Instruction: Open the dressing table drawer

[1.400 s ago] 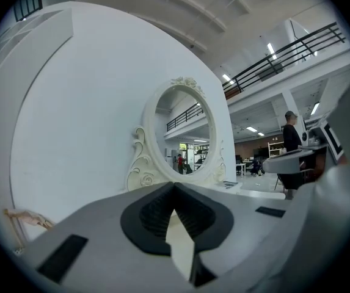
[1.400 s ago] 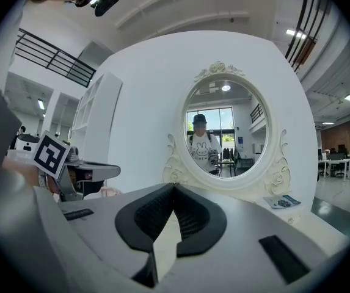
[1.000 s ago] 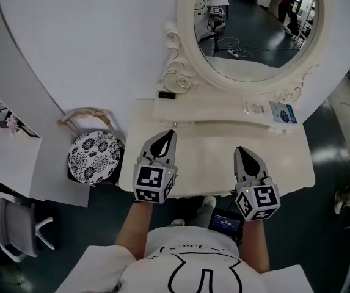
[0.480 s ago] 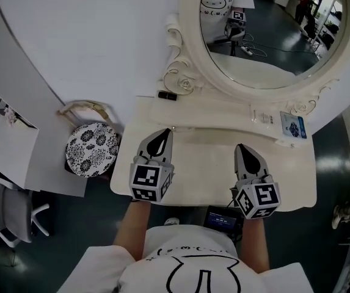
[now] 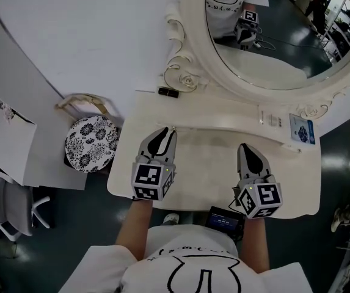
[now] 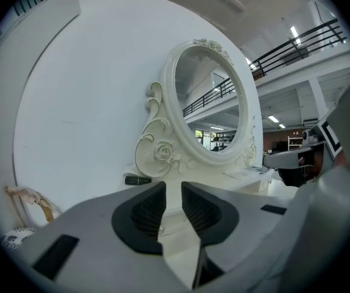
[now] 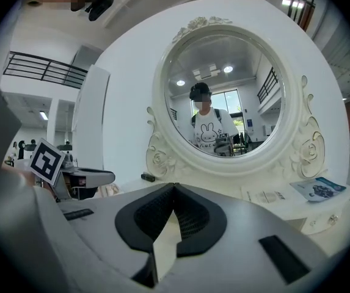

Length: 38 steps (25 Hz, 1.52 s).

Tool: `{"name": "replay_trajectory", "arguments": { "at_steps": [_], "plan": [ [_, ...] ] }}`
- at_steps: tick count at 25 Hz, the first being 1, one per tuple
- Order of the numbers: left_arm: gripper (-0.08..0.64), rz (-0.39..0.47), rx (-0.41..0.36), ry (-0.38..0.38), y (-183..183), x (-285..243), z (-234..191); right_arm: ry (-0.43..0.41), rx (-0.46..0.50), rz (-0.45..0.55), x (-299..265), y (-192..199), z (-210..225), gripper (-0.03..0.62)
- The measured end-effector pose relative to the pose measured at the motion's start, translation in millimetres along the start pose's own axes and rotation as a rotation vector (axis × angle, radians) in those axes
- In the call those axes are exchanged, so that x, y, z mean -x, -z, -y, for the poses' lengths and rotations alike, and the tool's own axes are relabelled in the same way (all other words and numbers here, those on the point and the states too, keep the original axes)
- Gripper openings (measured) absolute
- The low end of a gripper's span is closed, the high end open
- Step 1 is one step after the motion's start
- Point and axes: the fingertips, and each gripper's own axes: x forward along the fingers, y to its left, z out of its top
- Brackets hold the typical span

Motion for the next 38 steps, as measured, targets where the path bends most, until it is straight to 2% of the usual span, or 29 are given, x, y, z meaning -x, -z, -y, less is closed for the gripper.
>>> {"name": "replay_trajectory", "arguments": {
  "at_steps": [14, 25, 38],
  "plan": [
    [0.083, -0.128, 0.026, -0.046, 49, -32, -18, -0.026, -0.049, -0.089, -35, 43, 17, 0.012],
    [0.122, -0.24, 0.04, -0.074, 90, -53, -22, -0.029, -0.072, -0.14, -43, 70, 28, 0.012],
    [0.123, -0.303, 0.051, -0.115, 110, -69, -31, -0.033, -0.084, -0.17, -52, 85, 29, 0.012]
  ]
}}
